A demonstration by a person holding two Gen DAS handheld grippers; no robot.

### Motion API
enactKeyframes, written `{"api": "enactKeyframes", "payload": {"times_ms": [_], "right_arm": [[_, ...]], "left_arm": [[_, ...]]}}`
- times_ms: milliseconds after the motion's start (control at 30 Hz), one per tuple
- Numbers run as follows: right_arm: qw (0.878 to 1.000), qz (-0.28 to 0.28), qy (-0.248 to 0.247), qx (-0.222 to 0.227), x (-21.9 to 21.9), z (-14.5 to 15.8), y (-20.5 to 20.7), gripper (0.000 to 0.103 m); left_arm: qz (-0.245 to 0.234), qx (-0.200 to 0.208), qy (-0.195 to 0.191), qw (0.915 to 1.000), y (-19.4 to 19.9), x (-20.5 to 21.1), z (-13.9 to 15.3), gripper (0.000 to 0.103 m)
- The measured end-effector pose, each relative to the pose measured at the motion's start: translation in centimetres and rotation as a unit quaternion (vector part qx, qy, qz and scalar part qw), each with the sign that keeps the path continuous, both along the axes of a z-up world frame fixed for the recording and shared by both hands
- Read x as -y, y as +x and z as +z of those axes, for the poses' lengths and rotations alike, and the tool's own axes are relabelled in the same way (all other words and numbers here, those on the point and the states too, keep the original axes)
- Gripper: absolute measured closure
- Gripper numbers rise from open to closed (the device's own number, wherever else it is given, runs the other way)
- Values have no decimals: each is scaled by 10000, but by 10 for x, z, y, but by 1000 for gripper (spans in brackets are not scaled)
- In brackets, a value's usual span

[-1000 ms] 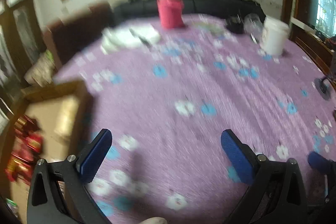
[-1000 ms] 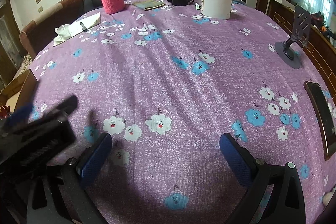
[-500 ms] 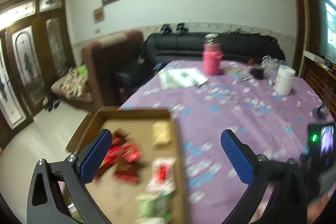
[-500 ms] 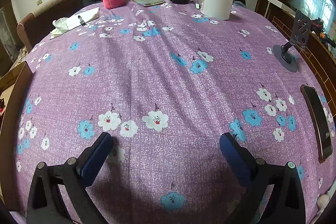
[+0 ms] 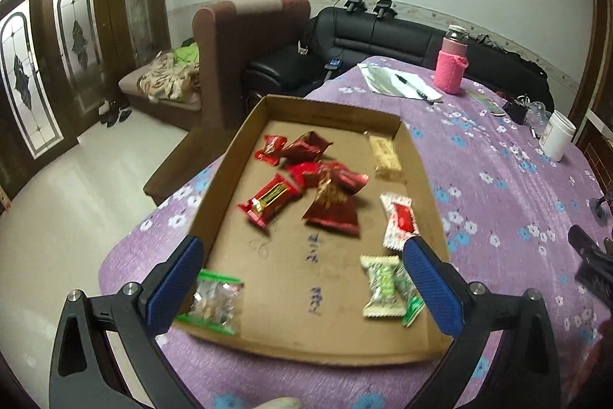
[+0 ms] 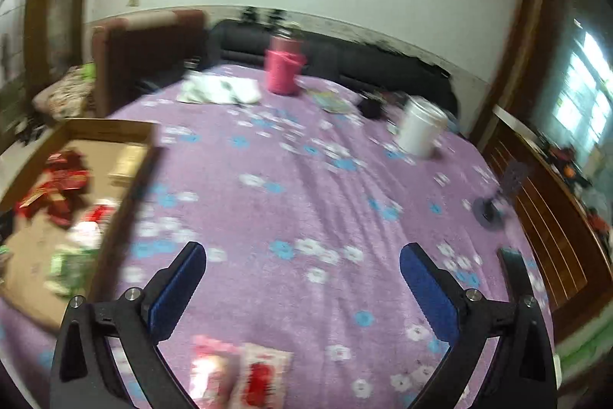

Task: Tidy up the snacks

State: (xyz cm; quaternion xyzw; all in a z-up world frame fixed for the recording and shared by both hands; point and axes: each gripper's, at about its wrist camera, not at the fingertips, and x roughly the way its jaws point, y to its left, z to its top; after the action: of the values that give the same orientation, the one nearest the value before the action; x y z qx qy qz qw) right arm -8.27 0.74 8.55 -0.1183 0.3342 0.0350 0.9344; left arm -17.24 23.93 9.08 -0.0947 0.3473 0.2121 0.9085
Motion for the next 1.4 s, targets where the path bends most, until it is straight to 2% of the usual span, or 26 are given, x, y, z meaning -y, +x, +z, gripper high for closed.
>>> {"api": "enactKeyframes", "payload": {"times_ms": [100, 200, 333, 400, 500, 633, 800, 867, 1133, 1400], "right_arm": [[9948, -701, -125, -728, 48, -41, 43, 1], [9869, -913, -69, -1330, 82, -78, 66, 1], [9861, -915, 452, -1309, 100, -82, 65, 1], [9791, -1200, 1044, -1265, 112, -85, 58, 1], [9787, -1293, 927, -1295, 110, -86, 56, 1], [9788, -1299, 914, -1290, 108, -87, 55, 1], [9789, -1299, 914, -1290, 108, -87, 55, 1], [9788, -1299, 915, -1291, 109, -87, 55, 1], [9788, -1299, 915, -1290, 109, -87, 55, 1], [9788, -1300, 915, -1290, 110, -87, 55, 1]], "left_arm": [[27, 89, 71, 9999, -8, 1, 1, 0], [7, 128, -11, 9999, -9, 1, 2, 0], [-16, 177, -48, 9998, -10, 2, 5, 0], [-68, 217, 6, 9997, -12, 2, 7, 0], [-6, 309, 90, 9995, -13, 3, 7, 0], [-88, 378, 3, 9992, -16, 4, 7, 0], [174, 550, 102, 9983, -32, -24, 10, 0], [306, 587, 23, 9978, -33, -41, 7, 0], [188, 355, -382, 9985, -15, -62, -8, 0], [-109, 80, -298, 9995, -4, -48, -10, 0]]}}
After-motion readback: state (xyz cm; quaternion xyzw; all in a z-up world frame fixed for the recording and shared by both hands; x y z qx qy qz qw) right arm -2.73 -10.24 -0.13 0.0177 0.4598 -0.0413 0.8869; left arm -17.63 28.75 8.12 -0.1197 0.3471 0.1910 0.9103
